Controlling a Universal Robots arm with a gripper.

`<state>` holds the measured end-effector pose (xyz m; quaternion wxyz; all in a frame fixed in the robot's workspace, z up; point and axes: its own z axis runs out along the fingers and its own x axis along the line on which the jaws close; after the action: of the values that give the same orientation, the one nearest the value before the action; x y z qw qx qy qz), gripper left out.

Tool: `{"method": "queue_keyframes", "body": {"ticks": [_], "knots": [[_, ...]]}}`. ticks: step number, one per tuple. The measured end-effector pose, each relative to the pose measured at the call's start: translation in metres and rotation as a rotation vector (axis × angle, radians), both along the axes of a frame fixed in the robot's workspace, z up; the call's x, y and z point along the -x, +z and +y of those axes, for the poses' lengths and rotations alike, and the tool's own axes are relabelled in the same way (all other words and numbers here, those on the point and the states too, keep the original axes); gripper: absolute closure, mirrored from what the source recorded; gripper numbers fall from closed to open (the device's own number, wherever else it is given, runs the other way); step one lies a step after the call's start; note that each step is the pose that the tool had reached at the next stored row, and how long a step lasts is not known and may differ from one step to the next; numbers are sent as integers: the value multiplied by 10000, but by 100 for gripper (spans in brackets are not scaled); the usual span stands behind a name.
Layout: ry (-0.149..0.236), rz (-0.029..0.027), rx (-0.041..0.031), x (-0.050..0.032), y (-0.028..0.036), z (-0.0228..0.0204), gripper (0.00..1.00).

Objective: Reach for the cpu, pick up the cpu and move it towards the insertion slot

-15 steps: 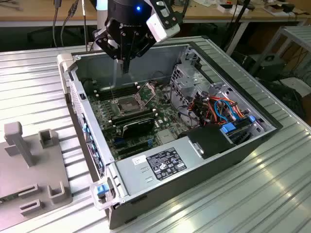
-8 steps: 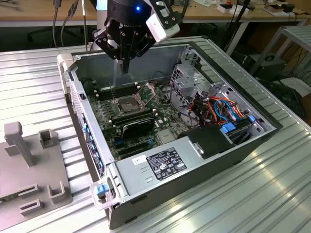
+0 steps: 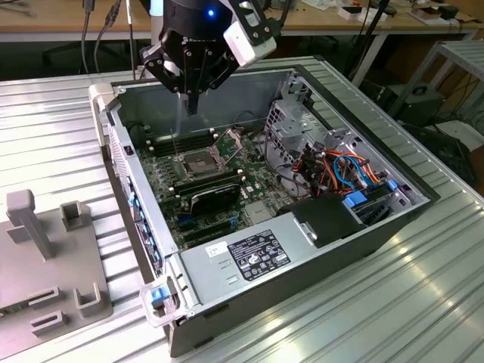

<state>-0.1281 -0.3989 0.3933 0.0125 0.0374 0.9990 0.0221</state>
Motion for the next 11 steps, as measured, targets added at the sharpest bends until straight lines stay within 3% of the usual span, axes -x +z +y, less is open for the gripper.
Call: {"method": "queue_keyframes", "body": {"ticks": [2, 11], "knots": [[0, 2, -1, 48, -1, 1, 89], [0, 21, -1, 101, -3, 0, 89]]}}
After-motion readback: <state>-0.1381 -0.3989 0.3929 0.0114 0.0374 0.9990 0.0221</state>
